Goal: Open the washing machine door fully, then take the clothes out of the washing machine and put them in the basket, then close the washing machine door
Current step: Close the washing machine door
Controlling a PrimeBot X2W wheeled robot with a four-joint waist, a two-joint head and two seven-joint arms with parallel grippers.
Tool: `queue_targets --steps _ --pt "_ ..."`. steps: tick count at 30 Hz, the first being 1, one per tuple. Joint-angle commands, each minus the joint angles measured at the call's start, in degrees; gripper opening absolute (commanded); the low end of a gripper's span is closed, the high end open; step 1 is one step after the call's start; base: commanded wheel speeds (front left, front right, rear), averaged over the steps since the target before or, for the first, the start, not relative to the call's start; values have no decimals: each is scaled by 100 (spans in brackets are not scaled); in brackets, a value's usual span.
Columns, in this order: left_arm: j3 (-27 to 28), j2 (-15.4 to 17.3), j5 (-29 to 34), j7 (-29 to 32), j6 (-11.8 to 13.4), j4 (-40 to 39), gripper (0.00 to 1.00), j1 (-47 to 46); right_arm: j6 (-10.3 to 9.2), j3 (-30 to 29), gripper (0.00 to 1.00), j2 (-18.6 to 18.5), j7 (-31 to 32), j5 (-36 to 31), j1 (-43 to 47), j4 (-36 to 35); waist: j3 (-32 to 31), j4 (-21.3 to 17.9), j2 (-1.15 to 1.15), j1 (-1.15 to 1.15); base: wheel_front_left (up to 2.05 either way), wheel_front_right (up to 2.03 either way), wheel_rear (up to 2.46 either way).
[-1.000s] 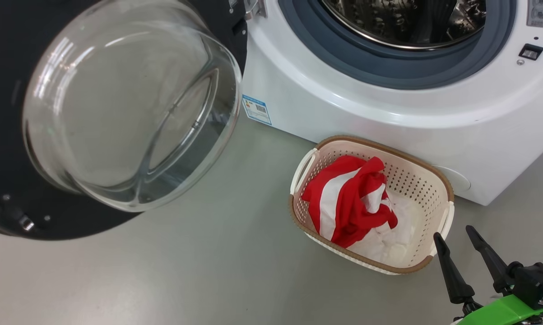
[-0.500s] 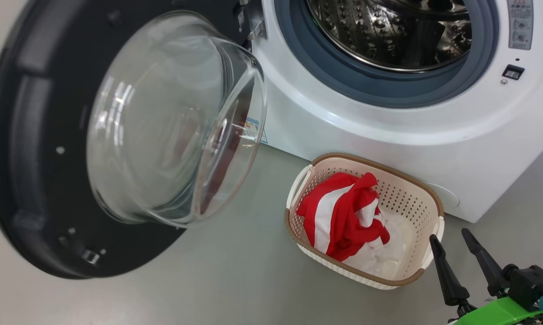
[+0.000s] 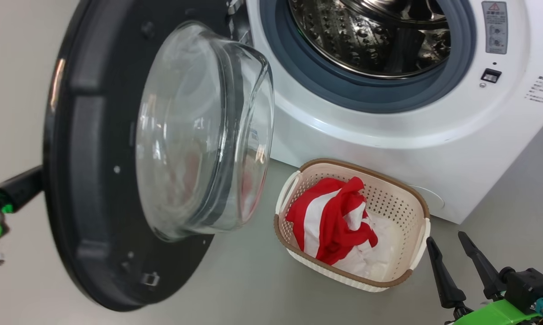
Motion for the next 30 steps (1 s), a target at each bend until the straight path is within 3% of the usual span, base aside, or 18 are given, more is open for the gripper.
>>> queue_targets --steps 1,9,21,30 --pt "162 281 -78 8 -42 -300 0 -103 36 118 100 -66 -36 -46 -5 -134 -6 -48 0 0 0 0 0" --pt "-302 110 -60 -279 -42 -903 0 -269 36 108 100 -43 -36 -45 -19 -142 2 -235 0 0 0 0 0" --pt "-1040 -344 -22 -825 -42 -1172 0 -734 36 107 100 5 -36 -53 -46 -155 30 -448 0 0 0 0 0" --pt "-1255 -180 -22 -1231 -42 -965 0 -735 36 65 100 31 -36 -65 -42 -165 22 -479 0 0 0 0 0"
